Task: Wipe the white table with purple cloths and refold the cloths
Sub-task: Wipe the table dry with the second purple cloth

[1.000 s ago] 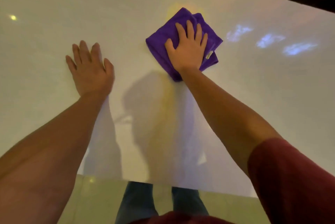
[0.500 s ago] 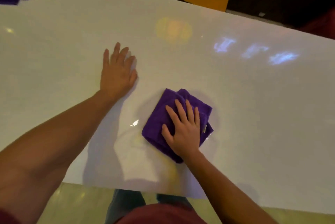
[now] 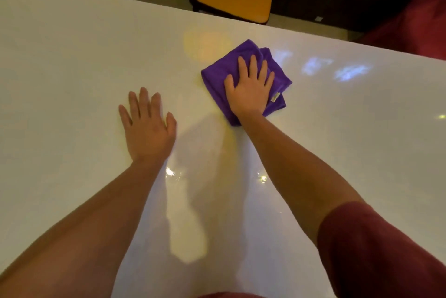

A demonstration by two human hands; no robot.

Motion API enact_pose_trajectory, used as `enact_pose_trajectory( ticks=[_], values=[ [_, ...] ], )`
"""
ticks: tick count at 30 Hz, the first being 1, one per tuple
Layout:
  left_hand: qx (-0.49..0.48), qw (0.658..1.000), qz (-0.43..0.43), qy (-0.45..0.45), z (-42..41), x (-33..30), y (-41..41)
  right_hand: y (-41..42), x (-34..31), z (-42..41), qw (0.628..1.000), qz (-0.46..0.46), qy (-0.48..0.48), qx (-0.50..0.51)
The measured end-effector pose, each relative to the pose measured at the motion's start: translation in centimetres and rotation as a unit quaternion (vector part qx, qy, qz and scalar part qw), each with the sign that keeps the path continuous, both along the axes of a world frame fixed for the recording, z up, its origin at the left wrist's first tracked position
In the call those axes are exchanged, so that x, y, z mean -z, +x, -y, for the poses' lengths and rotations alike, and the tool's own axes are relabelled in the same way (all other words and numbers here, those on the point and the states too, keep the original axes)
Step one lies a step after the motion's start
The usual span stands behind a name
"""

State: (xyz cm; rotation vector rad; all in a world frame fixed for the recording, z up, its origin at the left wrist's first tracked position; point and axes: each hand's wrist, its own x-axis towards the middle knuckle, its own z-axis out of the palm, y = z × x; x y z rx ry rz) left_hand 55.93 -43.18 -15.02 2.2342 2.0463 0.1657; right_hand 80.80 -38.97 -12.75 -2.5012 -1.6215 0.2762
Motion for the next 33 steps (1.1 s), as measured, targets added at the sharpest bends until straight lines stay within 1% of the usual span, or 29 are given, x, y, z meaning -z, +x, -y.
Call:
enact_pose_trajectory(
  ticks=[3,7,9,11,13,16,22,28,31,33],
  values=[
    [0.0,1.0,0.005,-0.029,-0.2,-0.8,0.1,-2.6,0.1,6.1,1.0,0.012,0.02,0.0],
    [0.001,0.999,0.026,-0.043,0.0,-1.0,-0.1,-7.5,0.3,19.8,0.999,0.008,0.012,-0.034],
    [0.001,0.999,0.024,-0.041,-0.1,-1.1,-0.1,-8.7,0.5,25.6,0.998,0.012,0.016,-0.052],
    [0.0,0.999,0.01,-0.042,-0.1,-1.2,-0.1,-8.6,0.7,28.1,0.998,0.016,0.021,-0.06],
    [0.002,0.999,0.011,-0.045,0.0,-1.3,-0.2,-7.9,0.9,27.9,0.998,0.02,0.024,-0.06],
    [0.009,0.999,0.015,-0.034,0.0,-1.2,-0.2,-5.9,1.0,24.5,0.998,0.017,0.029,-0.054],
    [0.007,1.0,0.015,-0.017,-0.1,-0.7,-0.1,0.3,0.0,12.7,0.998,0.032,0.046,0.003],
    [0.002,1.0,0.003,-0.002,0.0,-0.1,0.0,7.4,0.2,2.2,1.0,-0.005,0.023,-0.021],
    [0.005,1.0,-0.023,-0.004,0.3,-0.7,0.6,8.4,0.2,2.2,0.999,0.001,0.025,-0.036],
    [-0.004,0.999,-0.047,-0.005,0.7,-1.3,1.5,8.6,0.1,5.6,0.998,0.002,0.023,-0.061]
  ],
)
